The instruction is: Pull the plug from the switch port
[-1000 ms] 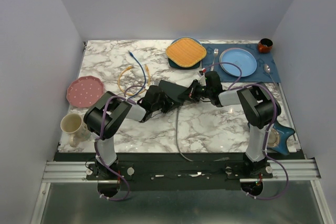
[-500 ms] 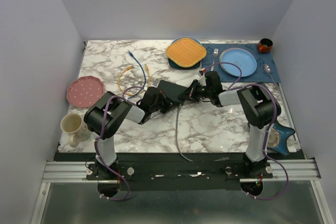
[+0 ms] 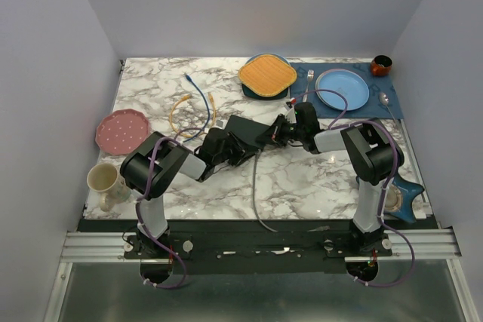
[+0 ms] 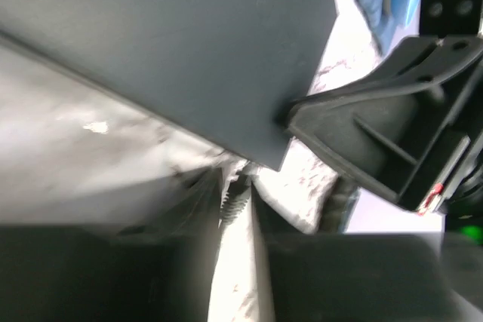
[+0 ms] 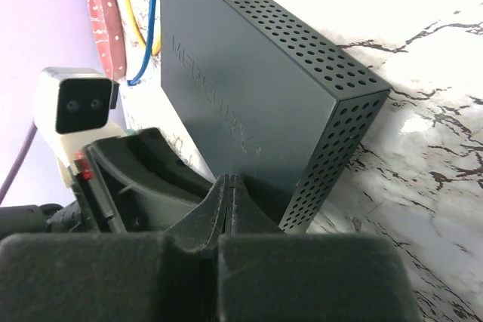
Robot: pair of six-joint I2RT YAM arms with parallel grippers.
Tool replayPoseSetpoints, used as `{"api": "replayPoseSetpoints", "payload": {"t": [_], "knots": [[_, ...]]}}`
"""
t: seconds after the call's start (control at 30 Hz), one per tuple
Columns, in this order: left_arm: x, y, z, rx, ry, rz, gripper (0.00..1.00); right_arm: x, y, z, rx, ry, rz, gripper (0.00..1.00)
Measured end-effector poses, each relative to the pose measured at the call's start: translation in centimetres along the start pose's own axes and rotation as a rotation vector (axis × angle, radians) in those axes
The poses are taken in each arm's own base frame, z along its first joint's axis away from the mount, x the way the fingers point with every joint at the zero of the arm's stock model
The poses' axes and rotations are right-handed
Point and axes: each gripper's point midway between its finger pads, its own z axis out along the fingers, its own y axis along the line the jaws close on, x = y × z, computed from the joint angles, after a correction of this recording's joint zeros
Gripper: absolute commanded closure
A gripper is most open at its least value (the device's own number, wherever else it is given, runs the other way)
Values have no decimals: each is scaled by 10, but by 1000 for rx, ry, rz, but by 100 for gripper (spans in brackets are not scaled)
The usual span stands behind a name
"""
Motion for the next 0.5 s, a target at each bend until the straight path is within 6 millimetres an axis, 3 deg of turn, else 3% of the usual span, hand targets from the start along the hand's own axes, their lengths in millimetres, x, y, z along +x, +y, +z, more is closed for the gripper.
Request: {"api": "replayPoseSetpoints", "payload": {"t": [0.03, 0.17, 0.5], "knots": [[0, 3, -1, -9, 0, -5, 39, 0, 0, 0, 0, 0, 0, 99], [-6, -5, -11, 12, -12, -7, 31, -1, 0, 0, 1, -3, -4, 99], [-4, -8, -6, 42, 8, -4, 39, -1, 0, 0, 1, -3, -7, 99]]}}
